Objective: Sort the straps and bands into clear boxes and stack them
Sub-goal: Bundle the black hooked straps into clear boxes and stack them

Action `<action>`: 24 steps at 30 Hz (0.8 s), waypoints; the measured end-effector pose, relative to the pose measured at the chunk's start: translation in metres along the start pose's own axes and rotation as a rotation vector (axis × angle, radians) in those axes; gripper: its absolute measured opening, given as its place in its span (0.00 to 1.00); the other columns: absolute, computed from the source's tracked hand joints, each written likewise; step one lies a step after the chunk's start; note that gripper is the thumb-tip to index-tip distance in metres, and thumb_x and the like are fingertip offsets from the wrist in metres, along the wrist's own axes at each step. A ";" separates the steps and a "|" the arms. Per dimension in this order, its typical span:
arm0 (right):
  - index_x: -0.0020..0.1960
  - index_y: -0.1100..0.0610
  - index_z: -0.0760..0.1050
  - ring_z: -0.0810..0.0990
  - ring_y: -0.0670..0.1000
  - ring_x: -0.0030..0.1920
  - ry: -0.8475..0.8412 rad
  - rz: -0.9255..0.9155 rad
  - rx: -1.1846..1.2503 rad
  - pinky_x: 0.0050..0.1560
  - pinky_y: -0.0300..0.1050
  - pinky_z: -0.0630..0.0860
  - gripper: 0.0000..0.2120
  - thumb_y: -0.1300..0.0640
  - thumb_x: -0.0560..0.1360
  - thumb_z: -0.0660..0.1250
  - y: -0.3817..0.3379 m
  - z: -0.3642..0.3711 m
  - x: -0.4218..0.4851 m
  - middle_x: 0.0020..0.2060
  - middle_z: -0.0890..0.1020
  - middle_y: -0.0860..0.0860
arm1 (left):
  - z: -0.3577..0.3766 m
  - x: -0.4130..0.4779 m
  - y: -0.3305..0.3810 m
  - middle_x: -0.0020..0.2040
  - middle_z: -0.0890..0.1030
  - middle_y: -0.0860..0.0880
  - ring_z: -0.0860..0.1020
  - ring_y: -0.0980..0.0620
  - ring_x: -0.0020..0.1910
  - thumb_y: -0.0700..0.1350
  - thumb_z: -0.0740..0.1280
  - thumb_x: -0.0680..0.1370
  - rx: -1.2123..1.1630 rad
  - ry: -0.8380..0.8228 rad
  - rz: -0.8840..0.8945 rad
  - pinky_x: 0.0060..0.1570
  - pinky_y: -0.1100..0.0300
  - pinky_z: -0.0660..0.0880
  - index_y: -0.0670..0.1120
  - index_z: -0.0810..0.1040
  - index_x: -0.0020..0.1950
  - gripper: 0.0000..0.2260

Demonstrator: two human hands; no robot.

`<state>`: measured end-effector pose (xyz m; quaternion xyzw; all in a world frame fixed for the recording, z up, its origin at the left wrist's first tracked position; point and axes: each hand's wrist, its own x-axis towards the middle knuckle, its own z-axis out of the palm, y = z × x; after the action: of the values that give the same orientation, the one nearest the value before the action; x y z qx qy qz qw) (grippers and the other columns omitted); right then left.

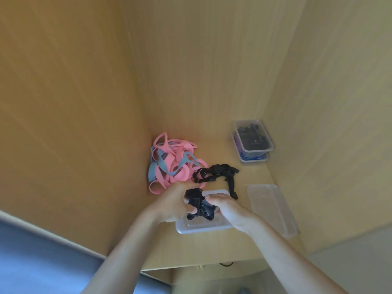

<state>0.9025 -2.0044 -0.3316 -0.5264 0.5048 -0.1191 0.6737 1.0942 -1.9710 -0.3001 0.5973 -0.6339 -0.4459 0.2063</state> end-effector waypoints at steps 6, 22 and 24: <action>0.62 0.62 0.80 0.79 0.55 0.62 -0.004 0.006 -0.251 0.68 0.52 0.73 0.14 0.61 0.85 0.57 0.009 0.006 0.024 0.59 0.83 0.57 | 0.004 0.013 -0.020 0.49 0.83 0.49 0.82 0.46 0.51 0.36 0.72 0.70 0.230 -0.061 -0.050 0.50 0.53 0.81 0.50 0.79 0.60 0.20; 0.57 0.56 0.79 0.82 0.54 0.56 0.160 0.015 -0.222 0.62 0.53 0.79 0.10 0.63 0.83 0.60 0.026 0.023 0.043 0.53 0.84 0.54 | 0.042 -0.002 -0.071 0.61 0.73 0.55 0.70 0.56 0.61 0.42 0.80 0.69 0.316 0.447 0.110 0.61 0.66 0.64 0.48 0.83 0.56 0.17; 0.58 0.56 0.79 0.83 0.52 0.55 0.191 -0.001 -0.223 0.62 0.52 0.79 0.09 0.62 0.83 0.61 0.029 0.023 0.043 0.52 0.84 0.52 | 0.047 -0.006 -0.078 0.67 0.72 0.54 0.68 0.55 0.67 0.42 0.78 0.71 0.228 0.481 0.099 0.67 0.63 0.63 0.50 0.84 0.56 0.15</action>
<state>0.9308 -2.0087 -0.3810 -0.5845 0.5765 -0.1124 0.5598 1.1028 -1.9417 -0.3857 0.6738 -0.6413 -0.2061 0.3038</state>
